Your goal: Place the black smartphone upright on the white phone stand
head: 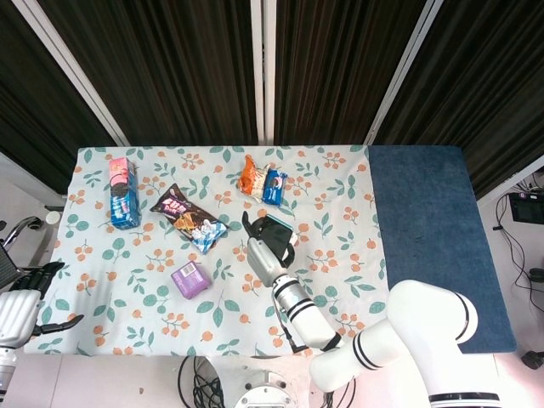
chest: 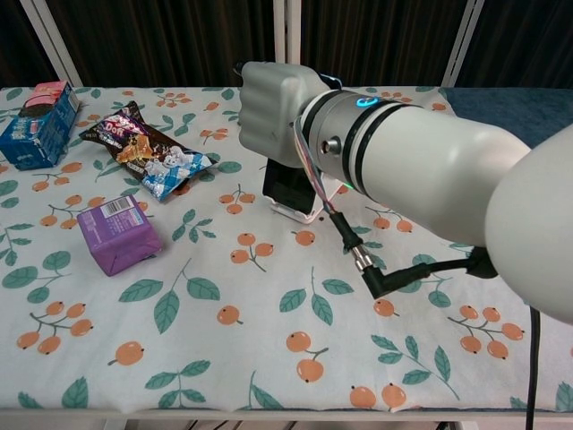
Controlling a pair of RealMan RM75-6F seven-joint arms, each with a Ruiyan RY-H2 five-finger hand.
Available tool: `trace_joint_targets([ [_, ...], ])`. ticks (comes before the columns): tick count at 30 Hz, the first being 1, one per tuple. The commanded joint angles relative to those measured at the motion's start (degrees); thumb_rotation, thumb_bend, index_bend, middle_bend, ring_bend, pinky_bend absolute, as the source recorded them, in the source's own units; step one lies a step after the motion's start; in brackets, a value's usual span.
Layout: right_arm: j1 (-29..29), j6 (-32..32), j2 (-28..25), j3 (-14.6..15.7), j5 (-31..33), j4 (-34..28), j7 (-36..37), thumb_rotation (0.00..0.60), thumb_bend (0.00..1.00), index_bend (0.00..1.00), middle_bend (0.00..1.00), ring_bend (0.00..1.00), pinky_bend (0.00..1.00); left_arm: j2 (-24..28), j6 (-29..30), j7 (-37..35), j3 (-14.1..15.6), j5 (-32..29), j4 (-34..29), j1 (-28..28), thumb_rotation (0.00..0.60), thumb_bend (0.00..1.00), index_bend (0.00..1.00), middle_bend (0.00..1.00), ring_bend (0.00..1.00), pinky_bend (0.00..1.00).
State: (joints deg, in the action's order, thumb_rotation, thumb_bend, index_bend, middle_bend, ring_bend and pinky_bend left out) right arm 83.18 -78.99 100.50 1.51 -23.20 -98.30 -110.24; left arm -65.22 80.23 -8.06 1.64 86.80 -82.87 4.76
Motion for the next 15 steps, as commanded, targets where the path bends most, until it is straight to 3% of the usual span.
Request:
trace_joint_targets([
  [1, -0.06, 0.08, 0.08, -0.04, 0.07, 0.09, -0.08, 0.600, 0.28, 0.63, 0.44, 0.46, 0.00, 0.02, 0.01, 0.00, -0.01, -0.03, -0.02, -0.02, 0.366, 0.06, 0.11, 0.10, 0.13, 0.22],
  [15, -0.77, 0.76, -0.02, 0.20, -0.28, 0.55, 0.43, 0.600, 0.28, 0.63, 0.44, 0.46, 0.00, -0.07, -0.36, -0.18, -0.05, -0.14, 0.15, 0.13, 0.364, 0.06, 0.11, 0.10, 0.13, 0.22],
])
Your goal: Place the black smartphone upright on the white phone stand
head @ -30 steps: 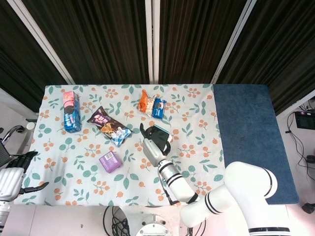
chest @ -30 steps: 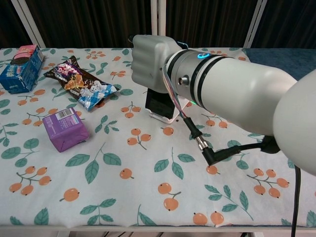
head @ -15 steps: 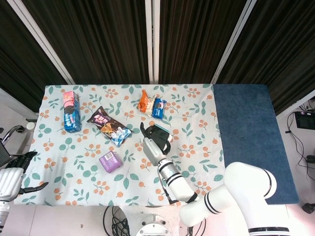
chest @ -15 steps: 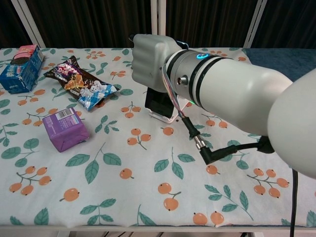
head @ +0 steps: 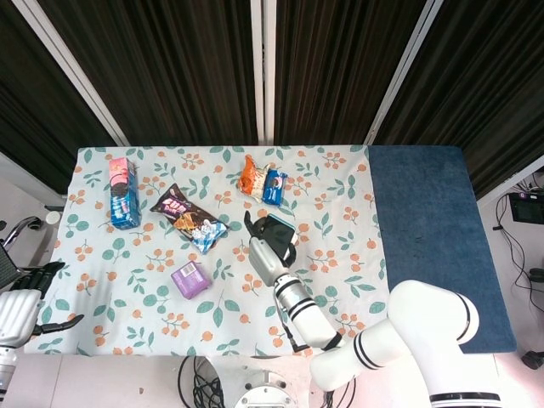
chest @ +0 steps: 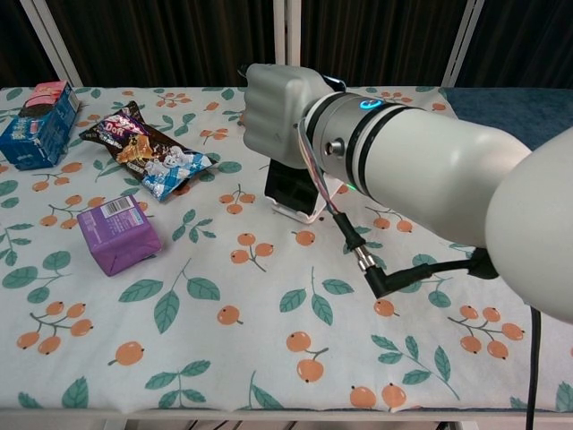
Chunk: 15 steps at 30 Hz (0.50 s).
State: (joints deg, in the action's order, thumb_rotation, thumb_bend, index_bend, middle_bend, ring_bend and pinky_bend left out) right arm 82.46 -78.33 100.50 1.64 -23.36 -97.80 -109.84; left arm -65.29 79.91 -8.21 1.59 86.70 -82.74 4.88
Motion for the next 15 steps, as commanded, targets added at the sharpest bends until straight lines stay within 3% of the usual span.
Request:
trace_joint_targets([
  [1, -0.05, 0.32, -0.08, 0.15, -0.36, 0.08, 0.13, 0.600, 0.28, 0.63, 0.44, 0.46, 0.00, 0.02, -0.11, -0.03, 0.00, -0.09, 0.05, 0.01, 0.364, 0.06, 0.11, 0.10, 0.13, 0.22],
  [15, -0.52, 0.23, -0.77, 0.41, -1.00, -0.93, 0.40, 0.600, 0.28, 0.63, 0.44, 0.46, 0.00, -0.14, -0.22, 0.01, 0.00, -0.11, 0.25, 0.06, 0.366, 0.06, 0.11, 0.10, 0.13, 0.22],
])
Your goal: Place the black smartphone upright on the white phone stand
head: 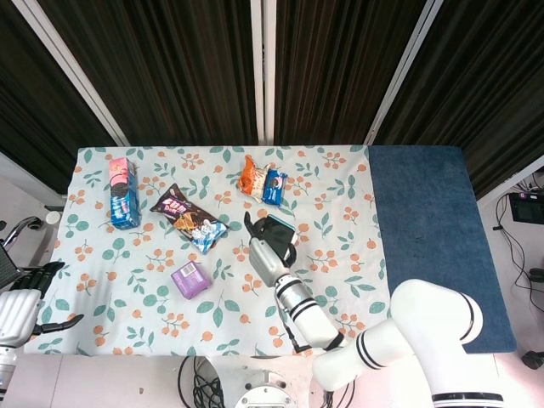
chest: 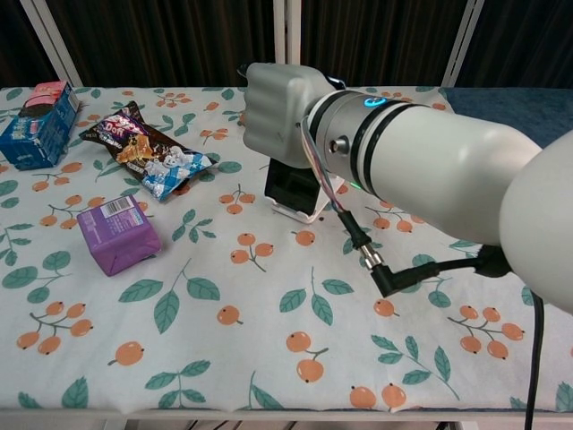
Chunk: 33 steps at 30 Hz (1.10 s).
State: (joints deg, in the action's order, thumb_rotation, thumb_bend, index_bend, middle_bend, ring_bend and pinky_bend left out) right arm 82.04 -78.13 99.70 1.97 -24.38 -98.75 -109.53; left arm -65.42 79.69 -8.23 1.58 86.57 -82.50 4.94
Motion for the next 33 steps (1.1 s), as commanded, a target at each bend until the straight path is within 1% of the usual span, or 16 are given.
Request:
trace_joint_targets([
  [1, -0.19, 0.05, 0.07, 0.08, 0.06, 0.10, 0.18, 0.600, 0.28, 0.63, 0.44, 0.46, 0.00, -0.01, -0.01, 0.04, 0.03, 0.03, 0.00, 0.00, 0.367, 0.06, 0.11, 0.10, 0.13, 0.22],
  [12, -0.61, 0.51, -0.29, 0.31, -0.14, 0.20, 0.64, 0.600, 0.28, 0.62, 0.44, 0.46, 0.00, -0.17, -0.22, 0.10, 0.05, -0.04, 0.01, 0.07, 0.366, 0.06, 0.11, 0.10, 0.13, 0.22],
  [18, -0.76, 0.63, -0.49, 0.36, 0.15, 0.09, 0.62, 0.600, 0.25, 0.55, 0.43, 0.42, 0.04, -0.28, -0.33, 0.10, 0.05, -0.11, 0.09, 0.09, 0.364, 0.06, 0.11, 0.10, 0.13, 0.22],
  [19, -0.77, 0.61, -0.53, 0.39, 0.28, 0.03, 0.52, 0.600, 0.24, 0.51, 0.42, 0.41, 0.04, -0.33, -0.36, 0.06, 0.06, -0.13, 0.10, 0.09, 0.366, 0.06, 0.11, 0.10, 0.13, 0.22],
  [20, -0.76, 0.59, -0.56, 0.41, 0.34, -0.02, 0.43, 0.600, 0.22, 0.45, 0.40, 0.38, 0.03, -0.37, -0.40, 0.05, 0.07, -0.12, 0.12, 0.10, 0.366, 0.06, 0.11, 0.10, 0.13, 0.22],
  [21, -0.73, 0.54, -0.59, 0.44, 0.28, -0.05, 0.36, 0.600, 0.21, 0.41, 0.38, 0.36, 0.03, -0.41, -0.43, 0.06, 0.07, -0.11, 0.14, 0.12, 0.366, 0.06, 0.11, 0.10, 0.13, 0.22],
  [24, -0.77, 0.65, -0.79, 0.48, -0.06, -0.28, 0.59, 0.600, 0.18, 0.22, 0.28, 0.23, 0.00, -0.49, -0.52, 0.09, 0.11, -0.09, 0.20, 0.16, 0.367, 0.06, 0.11, 0.10, 0.13, 0.22],
  [28, -0.87, 0.79, -1.06, 0.63, -0.35, -0.53, 0.84, 0.600, 0.18, 0.06, 0.16, 0.08, 0.00, -0.48, -0.51, 0.07, 0.09, -0.16, 0.21, 0.14, 0.363, 0.06, 0.11, 0.10, 0.13, 0.22],
  [30, -0.89, 0.81, -1.12, 0.64, -0.32, -0.63, 0.86, 0.600, 0.16, 0.01, 0.09, 0.02, 0.00, -0.47, -0.53, 0.06, 0.10, -0.18, 0.21, 0.13, 0.362, 0.06, 0.11, 0.10, 0.13, 0.22],
  [33, -0.95, 0.54, -1.03, 0.64, -0.06, -0.75, 0.70, 0.600, 0.15, 0.00, 0.04, 0.00, 0.00, -0.42, -0.55, 0.11, 0.12, -0.17, 0.14, 0.13, 0.366, 0.06, 0.11, 0.10, 0.13, 0.22],
])
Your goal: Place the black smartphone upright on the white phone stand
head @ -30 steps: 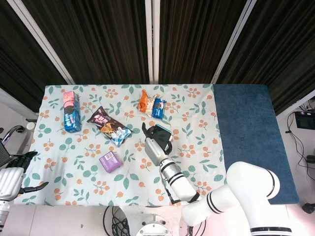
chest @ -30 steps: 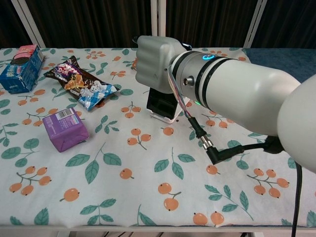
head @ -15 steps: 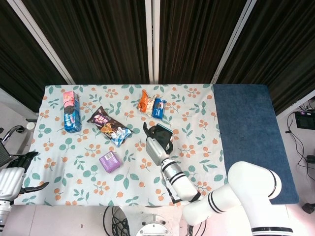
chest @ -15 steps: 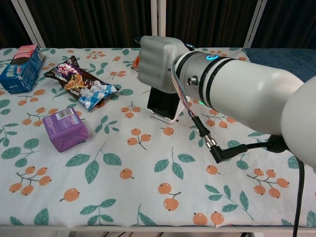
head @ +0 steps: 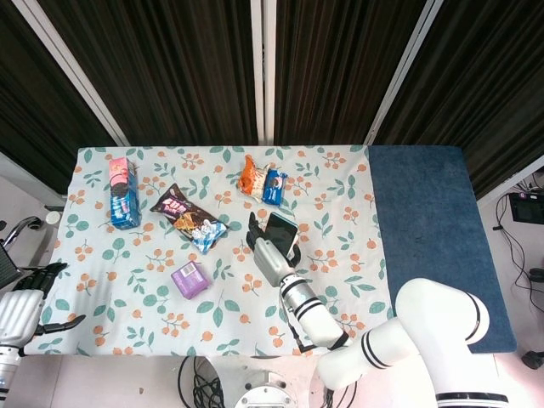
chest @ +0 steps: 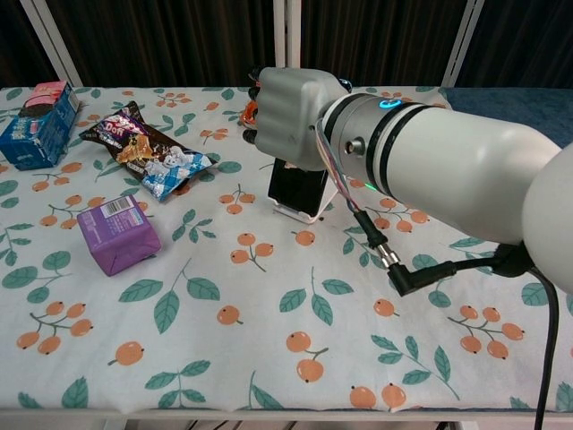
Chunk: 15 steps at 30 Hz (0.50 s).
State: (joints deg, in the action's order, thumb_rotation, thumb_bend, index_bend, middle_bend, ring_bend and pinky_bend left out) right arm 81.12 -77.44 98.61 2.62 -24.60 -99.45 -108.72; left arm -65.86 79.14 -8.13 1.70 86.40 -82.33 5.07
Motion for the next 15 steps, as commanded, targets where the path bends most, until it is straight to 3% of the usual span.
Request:
trace_joint_targets([
  [1, -0.04, -0.57, 0.20, -0.01, 0.28, -0.06, -0.35, 0.600, 0.14, 0.00, 0.03, 0.00, 0.00, 0.04, 0.01, 0.02, 0.01, 0.00, -0.06, -0.01, 0.366, 0.06, 0.11, 0.10, 0.13, 0.22],
  [9, -0.22, -1.35, -0.61, -0.02, -1.28, -1.57, 0.24, 0.600, 0.08, 0.00, 0.00, 0.00, 0.00, 0.16, 0.03, 0.00, 0.04, 0.06, -0.16, 0.00, 0.367, 0.06, 0.11, 0.10, 0.13, 0.22],
  [15, -2.46, -5.68, -6.26, 0.69, -7.40, -11.61, 4.83, 0.600, 0.04, 0.00, 0.00, 0.00, 0.00, 0.18, -0.08, -0.01, 0.02, 0.06, -0.14, 0.07, 0.364, 0.06, 0.11, 0.10, 0.13, 0.22],
])
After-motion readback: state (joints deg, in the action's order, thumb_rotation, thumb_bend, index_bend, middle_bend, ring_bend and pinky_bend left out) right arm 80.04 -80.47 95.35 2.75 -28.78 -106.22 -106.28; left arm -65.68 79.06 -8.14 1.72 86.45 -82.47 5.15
